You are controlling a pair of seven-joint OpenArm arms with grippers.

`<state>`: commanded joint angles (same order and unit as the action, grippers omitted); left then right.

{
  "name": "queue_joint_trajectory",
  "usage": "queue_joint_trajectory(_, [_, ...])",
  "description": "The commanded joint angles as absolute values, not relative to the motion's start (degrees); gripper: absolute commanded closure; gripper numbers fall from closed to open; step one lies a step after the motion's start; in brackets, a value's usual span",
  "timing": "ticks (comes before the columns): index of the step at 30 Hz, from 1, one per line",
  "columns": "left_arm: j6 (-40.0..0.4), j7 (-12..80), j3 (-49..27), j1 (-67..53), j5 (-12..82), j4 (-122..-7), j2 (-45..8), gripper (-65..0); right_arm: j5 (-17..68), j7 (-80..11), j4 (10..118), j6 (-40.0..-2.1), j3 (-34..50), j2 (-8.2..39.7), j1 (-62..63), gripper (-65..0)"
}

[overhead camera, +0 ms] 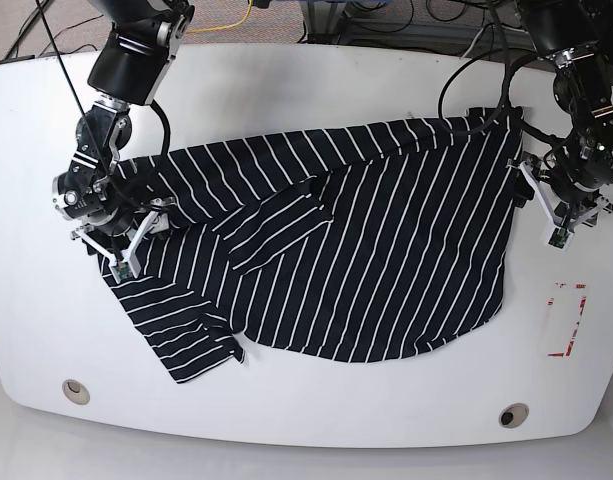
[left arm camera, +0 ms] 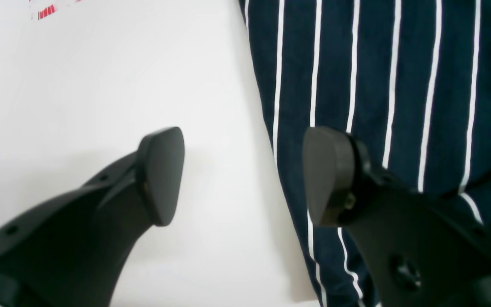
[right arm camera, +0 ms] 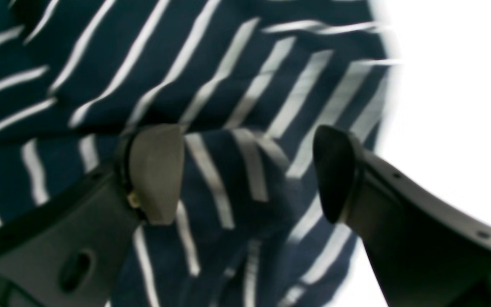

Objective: Layout the t-shirt on the table in an organized manner, then fold the t-shirt properly
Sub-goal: 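Move both grippers onto the shirt body and pinch the fabric, then pinch the shirt edge with both grippers and pull it taut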

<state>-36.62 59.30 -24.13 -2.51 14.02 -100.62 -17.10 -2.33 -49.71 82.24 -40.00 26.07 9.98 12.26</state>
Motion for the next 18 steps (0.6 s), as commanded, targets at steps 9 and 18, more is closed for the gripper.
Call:
queue_joint_trajectory(9, [-36.62, 59.38, -23.96, -2.51, 13.93, -100.35, -17.45, -39.7, -2.33, -47.87, 78.46, -40.00, 26.15, 9.36, 12.26, -45.3])
queue_joint_trajectory(18, [-36.70, 59.38, -24.04, -2.42, 13.93, -100.26, -17.63, -39.7, -2.33, -47.16, 77.76, -40.00, 26.15, 7.87, 12.18, -32.5])
